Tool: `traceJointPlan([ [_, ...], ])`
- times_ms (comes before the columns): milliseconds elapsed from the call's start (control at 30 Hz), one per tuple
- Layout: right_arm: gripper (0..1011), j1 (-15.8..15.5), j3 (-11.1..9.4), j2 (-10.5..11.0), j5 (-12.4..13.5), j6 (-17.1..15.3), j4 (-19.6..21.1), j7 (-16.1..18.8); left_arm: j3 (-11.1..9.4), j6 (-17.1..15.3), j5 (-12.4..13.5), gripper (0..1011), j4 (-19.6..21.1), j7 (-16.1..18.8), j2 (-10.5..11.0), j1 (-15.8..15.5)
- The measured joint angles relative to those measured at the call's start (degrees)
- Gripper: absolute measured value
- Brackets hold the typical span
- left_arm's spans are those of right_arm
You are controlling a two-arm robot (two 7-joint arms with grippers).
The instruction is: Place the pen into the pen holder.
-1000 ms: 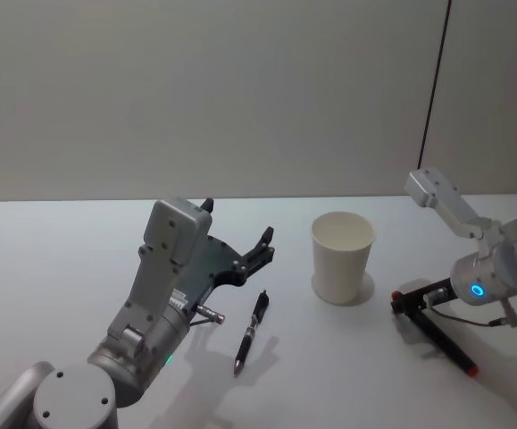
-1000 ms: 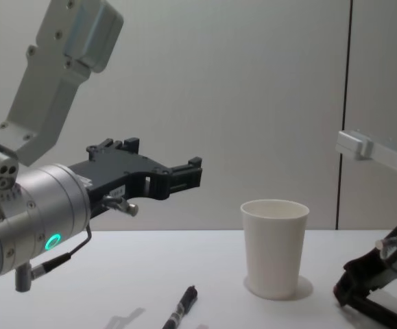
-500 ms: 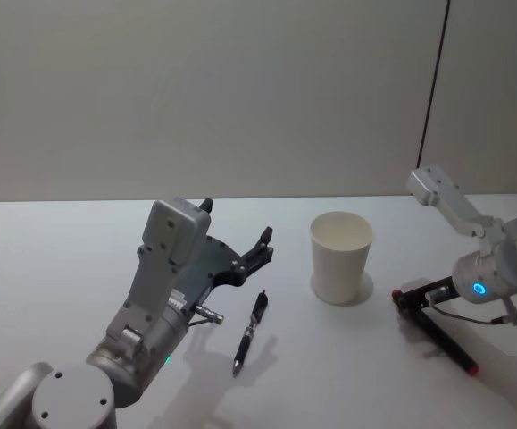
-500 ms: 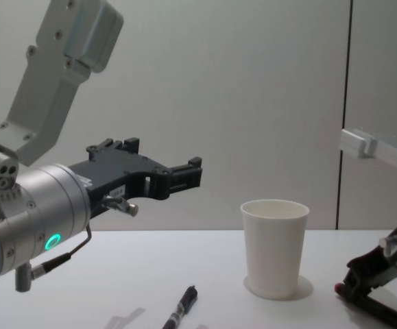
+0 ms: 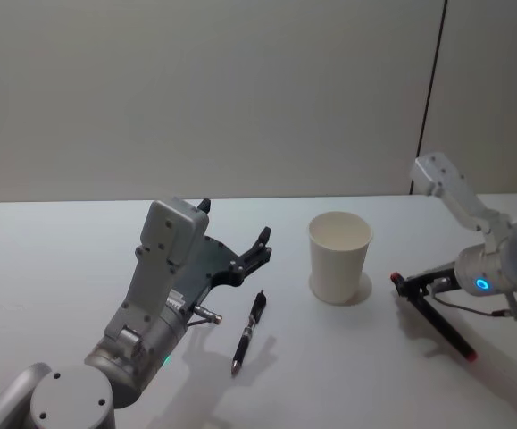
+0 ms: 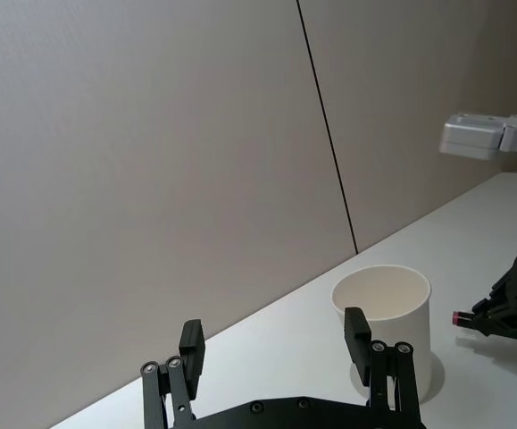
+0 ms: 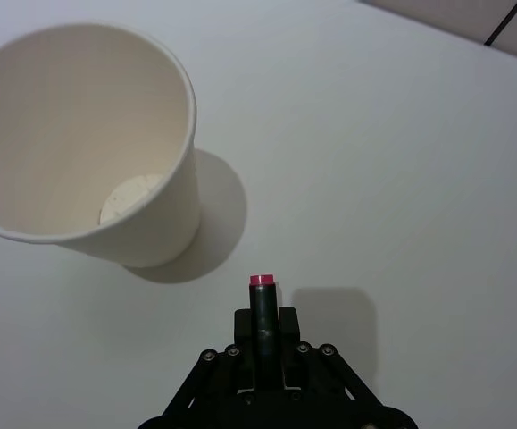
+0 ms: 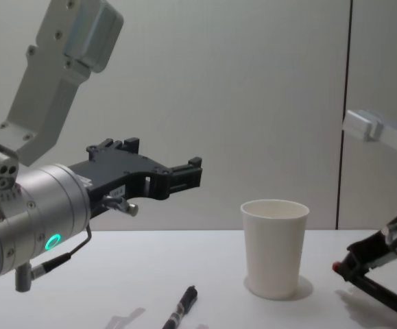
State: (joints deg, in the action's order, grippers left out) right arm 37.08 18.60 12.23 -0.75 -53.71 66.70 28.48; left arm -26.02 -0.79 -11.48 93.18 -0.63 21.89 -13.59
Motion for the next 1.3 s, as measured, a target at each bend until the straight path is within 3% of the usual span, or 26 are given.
traceJointPlan([
  [567, 165, -5.13, -1.1, 1.61, 3.14, 9.29, 8.65, -5.7, 0.0, 0.0, 0.0, 1000, 0.0, 0.0, 0.0, 0.0],
  [967, 165, -9.49, -1.3, 2.32, 5.49, 19.01, 14.78, -11.44, 0.0, 0.0, 0.0, 1000, 0.0, 0.0, 0.0, 0.0],
  [1300, 165, -12.18, -1.02, 2.5, 5.96, 26.74, 17.96, -15.52, 0.0, 0.0, 0.0, 1000, 0.0, 0.0, 0.0, 0.0],
])
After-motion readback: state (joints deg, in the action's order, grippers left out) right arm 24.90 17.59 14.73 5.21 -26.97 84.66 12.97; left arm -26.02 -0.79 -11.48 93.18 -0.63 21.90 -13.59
